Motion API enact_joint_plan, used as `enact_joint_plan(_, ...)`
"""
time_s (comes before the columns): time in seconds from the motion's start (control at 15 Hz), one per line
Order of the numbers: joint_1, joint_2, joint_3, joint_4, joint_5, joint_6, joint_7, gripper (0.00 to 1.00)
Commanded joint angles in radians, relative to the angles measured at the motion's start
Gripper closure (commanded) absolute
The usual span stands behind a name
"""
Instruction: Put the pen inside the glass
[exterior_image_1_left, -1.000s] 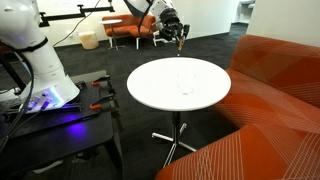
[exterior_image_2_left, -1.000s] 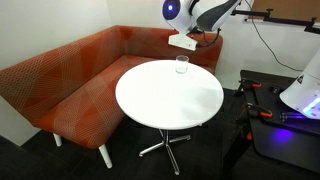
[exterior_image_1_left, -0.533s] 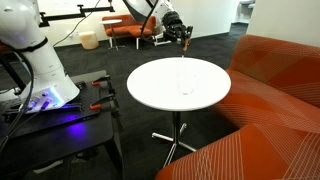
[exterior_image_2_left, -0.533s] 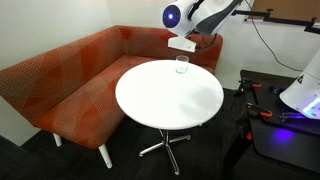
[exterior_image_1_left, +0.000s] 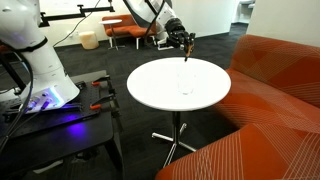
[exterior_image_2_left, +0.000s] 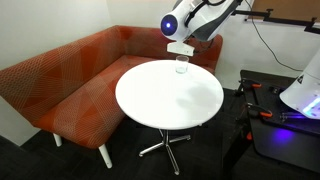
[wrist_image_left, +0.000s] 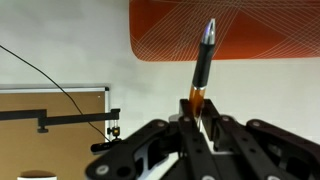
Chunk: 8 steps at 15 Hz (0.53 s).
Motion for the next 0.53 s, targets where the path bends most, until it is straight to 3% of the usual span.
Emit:
enact_joint_plan(0.0,-0.022,0.032,0.02,0.031,-0.014,0.011,0.025,0.96)
enact_joint_plan(0.47,-0.024,0.086,0.021,0.063,-0.007,0.001,0.019,0.96)
